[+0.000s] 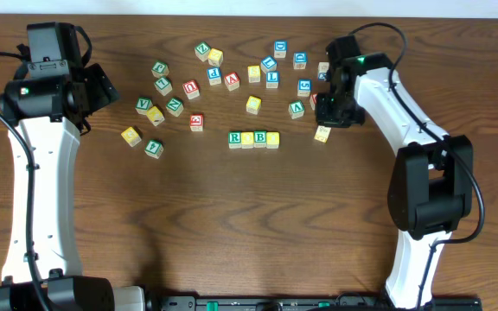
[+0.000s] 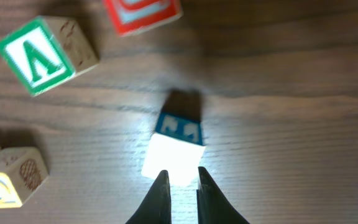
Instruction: Spell out ROBOT
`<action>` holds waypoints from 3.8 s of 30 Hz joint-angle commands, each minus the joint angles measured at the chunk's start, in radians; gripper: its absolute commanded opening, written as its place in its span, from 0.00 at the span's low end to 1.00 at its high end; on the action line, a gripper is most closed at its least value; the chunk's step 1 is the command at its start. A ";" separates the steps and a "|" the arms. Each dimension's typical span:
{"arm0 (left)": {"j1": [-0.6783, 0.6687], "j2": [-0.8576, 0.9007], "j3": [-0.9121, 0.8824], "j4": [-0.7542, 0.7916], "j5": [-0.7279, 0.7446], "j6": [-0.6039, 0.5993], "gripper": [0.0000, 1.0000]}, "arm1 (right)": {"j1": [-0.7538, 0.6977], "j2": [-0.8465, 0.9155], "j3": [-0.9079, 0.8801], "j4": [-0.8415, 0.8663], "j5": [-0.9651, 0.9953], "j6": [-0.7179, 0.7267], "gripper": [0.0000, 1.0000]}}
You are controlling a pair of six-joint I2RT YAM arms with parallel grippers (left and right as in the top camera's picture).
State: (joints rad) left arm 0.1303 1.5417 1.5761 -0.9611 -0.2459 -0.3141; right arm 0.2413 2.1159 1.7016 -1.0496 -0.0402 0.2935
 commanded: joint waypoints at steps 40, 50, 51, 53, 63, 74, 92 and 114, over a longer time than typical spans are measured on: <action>0.004 -0.010 -0.016 0.001 -0.017 -0.001 0.98 | 0.088 -0.010 -0.190 0.096 0.030 -0.011 0.01; 0.004 -0.010 -0.016 0.001 -0.017 -0.001 0.98 | 0.125 -0.010 -0.192 0.094 0.031 -0.011 0.01; 0.004 -0.010 -0.016 0.001 -0.017 -0.001 0.98 | 0.125 -0.010 -0.192 0.094 0.031 -0.011 0.01; 0.004 -0.010 -0.016 0.001 -0.017 -0.001 0.98 | 0.125 -0.010 -0.192 0.093 0.031 -0.011 0.01; 0.004 -0.010 -0.016 0.001 -0.017 -0.001 0.98 | 0.119 -0.021 -0.172 0.128 0.051 0.086 0.01; 0.004 -0.010 -0.016 0.001 -0.017 -0.001 0.98 | 0.124 -0.193 -0.169 0.178 0.324 0.359 0.01; 0.004 -0.010 -0.016 0.001 -0.017 -0.001 0.98 | 0.139 -0.120 -0.193 0.172 0.337 0.495 0.02; 0.004 -0.010 -0.016 0.001 -0.017 -0.001 0.98 | 0.138 -0.117 -0.241 0.344 0.161 -0.177 0.01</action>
State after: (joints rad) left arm 0.1303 1.5417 1.5757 -0.9611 -0.2459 -0.3141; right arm 0.3752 1.9915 1.4685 -0.7136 0.2005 0.4400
